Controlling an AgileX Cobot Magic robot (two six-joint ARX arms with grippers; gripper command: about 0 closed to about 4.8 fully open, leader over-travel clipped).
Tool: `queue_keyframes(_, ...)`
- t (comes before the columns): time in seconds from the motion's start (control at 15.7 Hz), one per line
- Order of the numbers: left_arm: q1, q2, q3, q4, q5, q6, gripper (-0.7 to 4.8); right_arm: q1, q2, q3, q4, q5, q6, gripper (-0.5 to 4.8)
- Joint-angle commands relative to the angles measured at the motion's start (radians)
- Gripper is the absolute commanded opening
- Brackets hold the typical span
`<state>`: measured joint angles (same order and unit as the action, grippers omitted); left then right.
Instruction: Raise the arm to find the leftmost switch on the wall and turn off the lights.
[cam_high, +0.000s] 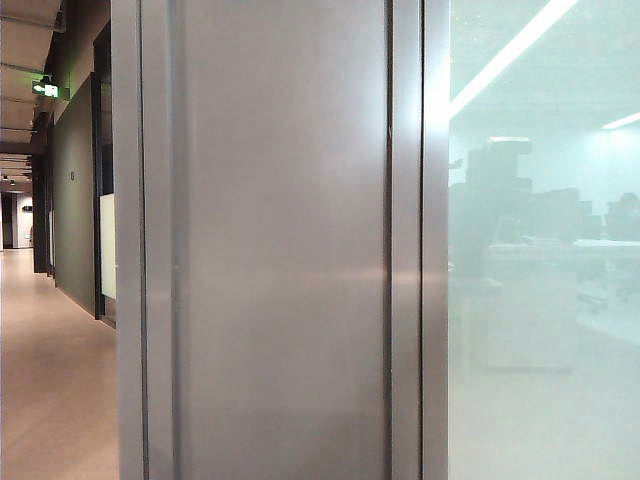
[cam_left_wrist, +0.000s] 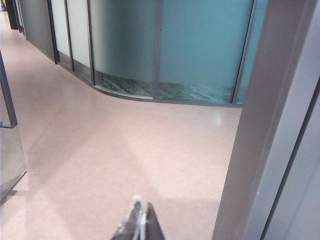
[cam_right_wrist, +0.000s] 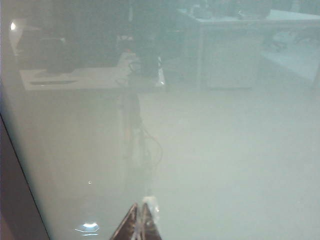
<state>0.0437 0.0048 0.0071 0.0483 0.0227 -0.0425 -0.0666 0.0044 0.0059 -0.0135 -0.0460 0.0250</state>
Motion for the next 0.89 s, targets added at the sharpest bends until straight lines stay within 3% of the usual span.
queue_keyframes(0.06, 0.002, -0.001, 0.002, 0.013, 0.0, -0.002, -0.05, 0.001, -0.002, 0.002, 0.018, 0.002, 0.001, -0.01)
queue_keyframes(0.7, 0.002, -0.001, 0.002, 0.027, 0.027, -0.002, -0.05, 0.001, -0.002, 0.002, 0.032, 0.002, 0.001, -0.01)
queue_keyframes(0.89, 0.002, -0.001, 0.002, 0.192, 0.027, -0.003, -0.05, 0.001, -0.002, 0.002, 0.204, 0.002, 0.001, -0.01)
